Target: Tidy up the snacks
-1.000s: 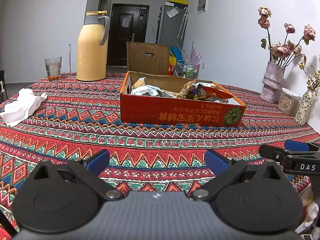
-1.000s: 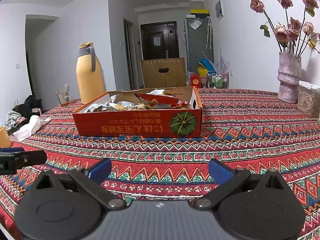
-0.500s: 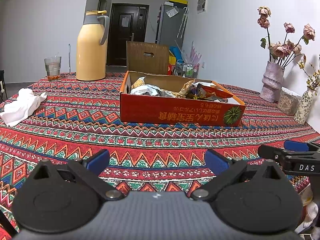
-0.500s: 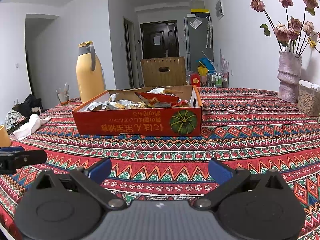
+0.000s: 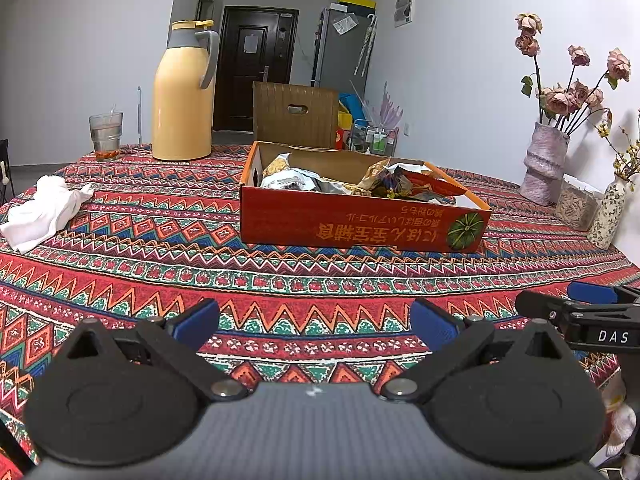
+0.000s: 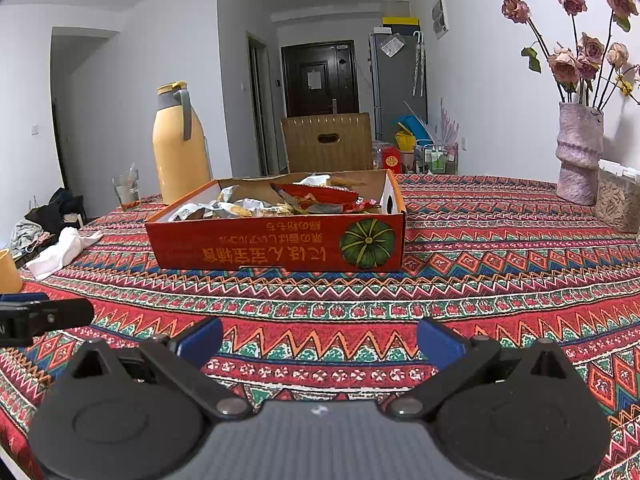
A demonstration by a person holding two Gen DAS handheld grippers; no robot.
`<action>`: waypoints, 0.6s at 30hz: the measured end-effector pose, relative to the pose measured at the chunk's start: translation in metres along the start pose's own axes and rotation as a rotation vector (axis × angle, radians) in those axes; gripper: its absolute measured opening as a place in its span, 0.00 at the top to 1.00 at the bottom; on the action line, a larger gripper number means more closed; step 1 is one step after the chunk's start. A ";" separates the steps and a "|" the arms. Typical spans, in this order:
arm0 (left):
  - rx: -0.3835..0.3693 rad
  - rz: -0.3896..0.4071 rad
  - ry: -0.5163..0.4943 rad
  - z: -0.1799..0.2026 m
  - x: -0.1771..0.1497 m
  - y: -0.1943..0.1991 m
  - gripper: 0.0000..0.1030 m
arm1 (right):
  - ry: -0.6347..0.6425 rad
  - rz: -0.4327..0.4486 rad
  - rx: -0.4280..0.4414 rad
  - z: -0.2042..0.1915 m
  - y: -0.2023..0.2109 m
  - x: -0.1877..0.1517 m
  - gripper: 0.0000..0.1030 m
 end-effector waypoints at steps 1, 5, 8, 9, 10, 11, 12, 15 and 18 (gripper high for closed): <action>0.000 0.000 0.000 0.000 0.000 0.000 0.00 | 0.000 0.000 0.000 0.000 0.000 0.000 0.00; -0.001 0.001 0.000 0.000 0.000 0.000 0.00 | 0.000 0.000 0.000 0.000 0.000 0.000 0.00; -0.001 0.001 0.000 0.000 0.000 0.000 0.00 | 0.000 0.000 0.000 0.000 0.000 0.000 0.00; -0.001 0.001 0.000 0.000 0.000 0.000 0.00 | 0.000 0.000 0.000 0.000 0.000 0.000 0.00; -0.001 0.001 0.000 0.001 0.000 0.001 0.00 | 0.000 0.000 0.000 0.000 0.000 0.000 0.00; -0.002 0.002 0.000 0.001 0.000 0.001 0.00 | 0.000 0.000 0.000 0.000 0.000 0.000 0.00; -0.002 0.002 0.000 0.001 0.000 0.001 0.00 | 0.000 0.000 0.000 0.000 0.000 0.000 0.00; -0.003 0.002 0.000 0.001 0.000 0.001 0.00 | 0.000 0.000 0.000 0.000 0.000 0.000 0.00; -0.002 0.002 -0.001 0.001 0.000 0.001 0.00 | 0.000 -0.001 0.000 0.000 0.000 0.000 0.00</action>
Point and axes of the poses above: each gripper's, at about its wrist camera, not at the fingertips, and y roughly against the way its jaws point, z to its right, x to its top, the point moved 8 cm from there along -y, roughly the way its jaws point, and after that the axes turned 11 degrees about z, right-handed, at the moved point
